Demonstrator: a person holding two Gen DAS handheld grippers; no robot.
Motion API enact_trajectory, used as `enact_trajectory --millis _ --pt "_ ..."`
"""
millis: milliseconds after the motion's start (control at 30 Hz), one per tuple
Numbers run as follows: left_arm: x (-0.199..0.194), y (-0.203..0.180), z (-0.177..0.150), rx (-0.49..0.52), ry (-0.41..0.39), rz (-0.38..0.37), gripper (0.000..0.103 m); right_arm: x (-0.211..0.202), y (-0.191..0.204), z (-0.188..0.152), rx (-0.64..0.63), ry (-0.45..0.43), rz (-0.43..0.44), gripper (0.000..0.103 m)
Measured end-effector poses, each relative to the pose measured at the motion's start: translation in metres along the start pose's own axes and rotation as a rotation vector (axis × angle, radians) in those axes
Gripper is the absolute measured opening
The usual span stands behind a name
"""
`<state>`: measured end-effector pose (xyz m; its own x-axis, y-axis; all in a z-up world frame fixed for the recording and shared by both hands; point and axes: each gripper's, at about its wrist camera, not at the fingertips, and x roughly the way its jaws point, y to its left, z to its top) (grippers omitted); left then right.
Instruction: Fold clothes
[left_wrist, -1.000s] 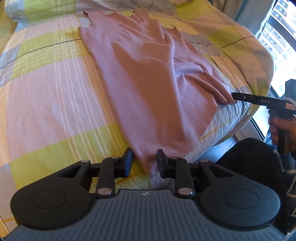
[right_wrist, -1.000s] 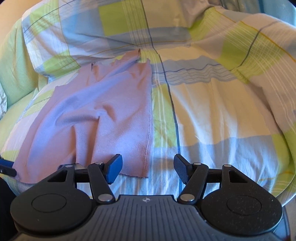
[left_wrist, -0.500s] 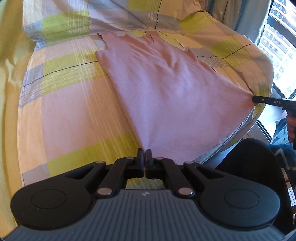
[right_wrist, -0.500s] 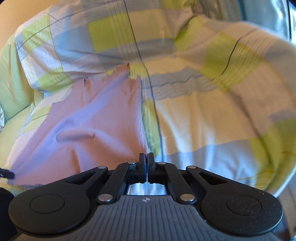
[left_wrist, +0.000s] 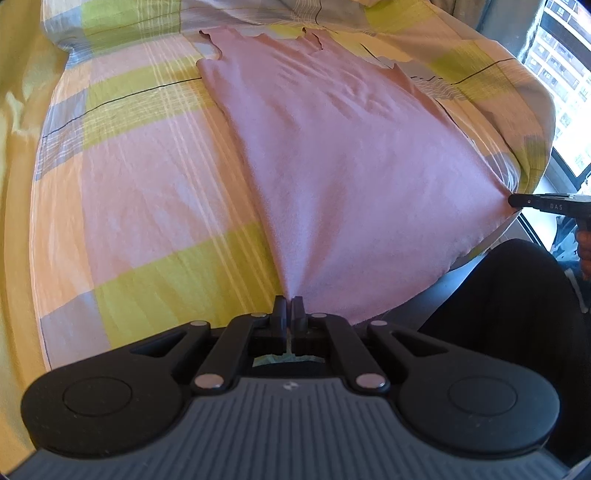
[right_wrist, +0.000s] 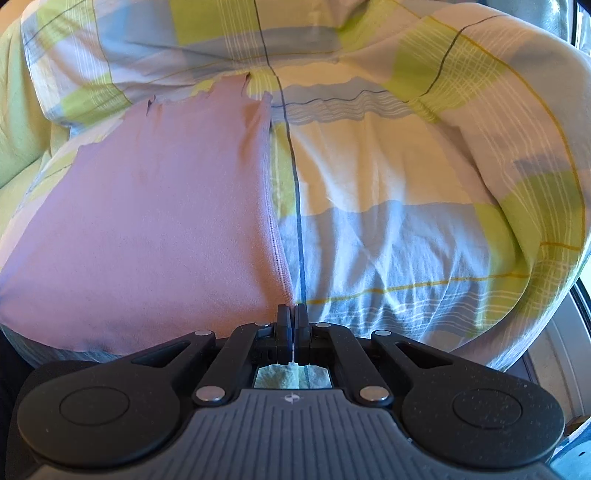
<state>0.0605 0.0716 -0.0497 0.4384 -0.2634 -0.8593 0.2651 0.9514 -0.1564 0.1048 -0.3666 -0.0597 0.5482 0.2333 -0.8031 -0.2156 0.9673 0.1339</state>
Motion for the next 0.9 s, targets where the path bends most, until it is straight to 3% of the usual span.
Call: enact_trajectory --millis 167,233,300,433,600,700,833,900 --pt "-0.01 0.012 0.003 -0.003 -0.017 0.042 0.007 0.003 -0.002 0.003 0.0 0.023 -0.049 0.001" --pt "-0.016 0.021 0.011 -0.007 -0.043 0.064 0.014 -0.001 -0.002 0.006 0.006 0.007 -0.107 0.013" --pt "-0.02 0.028 0.023 -0.003 -0.075 0.084 0.018 -0.007 -0.003 0.009 0.007 -0.023 -0.133 0.016" --pt "-0.015 0.032 0.058 0.033 -0.137 0.101 0.02 -0.013 0.007 0.026 -0.025 -0.082 -0.103 0.019" --pt "0.014 0.036 0.114 0.085 -0.194 0.071 0.023 0.002 0.034 0.062 -0.119 -0.115 0.001 0.021" --pt "0.04 0.045 0.145 0.099 -0.213 0.047 0.023 0.023 0.052 0.089 -0.195 -0.125 0.05 0.021" --pt "0.073 0.061 0.177 0.066 -0.247 -0.049 0.023 0.063 0.071 0.136 -0.276 -0.133 0.092 0.021" --pt "0.091 0.065 0.188 0.089 -0.233 -0.04 0.023 0.087 0.079 0.16 -0.293 -0.13 0.121 0.021"
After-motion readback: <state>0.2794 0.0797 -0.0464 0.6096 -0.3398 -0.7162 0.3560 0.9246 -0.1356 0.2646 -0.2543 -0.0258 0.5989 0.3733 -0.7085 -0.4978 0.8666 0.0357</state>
